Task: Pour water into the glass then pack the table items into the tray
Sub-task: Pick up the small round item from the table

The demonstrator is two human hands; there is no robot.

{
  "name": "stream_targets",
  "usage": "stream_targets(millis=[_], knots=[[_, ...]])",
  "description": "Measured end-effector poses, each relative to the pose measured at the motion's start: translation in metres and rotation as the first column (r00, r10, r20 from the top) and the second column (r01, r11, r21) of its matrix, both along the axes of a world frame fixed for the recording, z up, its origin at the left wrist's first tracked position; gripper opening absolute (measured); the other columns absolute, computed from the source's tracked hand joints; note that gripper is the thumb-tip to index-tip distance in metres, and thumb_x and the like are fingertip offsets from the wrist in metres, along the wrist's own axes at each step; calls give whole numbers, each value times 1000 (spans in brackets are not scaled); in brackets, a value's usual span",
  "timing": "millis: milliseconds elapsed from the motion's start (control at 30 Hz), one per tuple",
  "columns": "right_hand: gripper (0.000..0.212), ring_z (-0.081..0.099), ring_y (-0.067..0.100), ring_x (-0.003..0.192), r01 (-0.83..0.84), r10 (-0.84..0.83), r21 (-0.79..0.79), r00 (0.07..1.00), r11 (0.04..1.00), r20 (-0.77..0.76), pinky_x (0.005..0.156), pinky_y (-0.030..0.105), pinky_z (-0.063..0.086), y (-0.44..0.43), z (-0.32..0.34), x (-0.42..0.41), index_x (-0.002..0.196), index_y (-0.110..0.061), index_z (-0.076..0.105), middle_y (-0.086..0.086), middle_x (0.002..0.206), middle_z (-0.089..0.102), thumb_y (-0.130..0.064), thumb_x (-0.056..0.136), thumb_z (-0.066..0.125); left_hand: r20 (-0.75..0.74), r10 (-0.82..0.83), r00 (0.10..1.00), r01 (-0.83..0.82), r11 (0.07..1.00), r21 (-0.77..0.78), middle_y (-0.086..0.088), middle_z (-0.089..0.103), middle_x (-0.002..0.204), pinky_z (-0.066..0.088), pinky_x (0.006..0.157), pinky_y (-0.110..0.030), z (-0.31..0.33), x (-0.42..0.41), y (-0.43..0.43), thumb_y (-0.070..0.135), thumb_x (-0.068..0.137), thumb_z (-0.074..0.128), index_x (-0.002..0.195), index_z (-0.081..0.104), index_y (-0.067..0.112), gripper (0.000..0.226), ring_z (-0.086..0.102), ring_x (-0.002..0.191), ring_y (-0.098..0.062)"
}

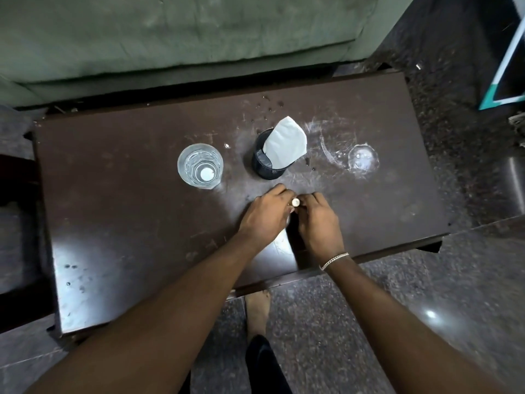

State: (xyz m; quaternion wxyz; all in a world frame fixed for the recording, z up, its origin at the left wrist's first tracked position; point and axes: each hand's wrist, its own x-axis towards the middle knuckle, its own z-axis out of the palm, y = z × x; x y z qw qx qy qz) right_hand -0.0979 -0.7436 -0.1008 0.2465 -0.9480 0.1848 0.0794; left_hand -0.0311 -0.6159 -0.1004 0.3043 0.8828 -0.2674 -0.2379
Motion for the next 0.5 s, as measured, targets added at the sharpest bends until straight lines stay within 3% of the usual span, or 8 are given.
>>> stream_targets(millis=[200,400,500], knots=[[15,62,27,84,-57,52,34,992,998,116,66,28,39,30,25,4,108,-10,67,6,102,61,-9,95,59,44,35,998,-33,999,-26,-2,58,120,55,83,-52,29,3,37,18,101,57,121,62,16,21,67,99,-35],[23,64,24,92,-119,102,64,970,991,219,74,34,51,83,63,21,113,-13,66,4,110,63,-4,92,63,139,100,985,-93,994,-60,-5,58,121,55,82,-51,78,13,97,17,104,55,121,64,13,20,67,98,-36],[23,62,19,87,-165,142,69,954,984,263,69,23,44,123,82,30,114,-16,64,-2,107,60,-7,94,67,184,148,972,-136,988,-73,-4,59,123,59,81,-48,103,17,144,15,103,57,127,64,14,25,70,94,-36]])
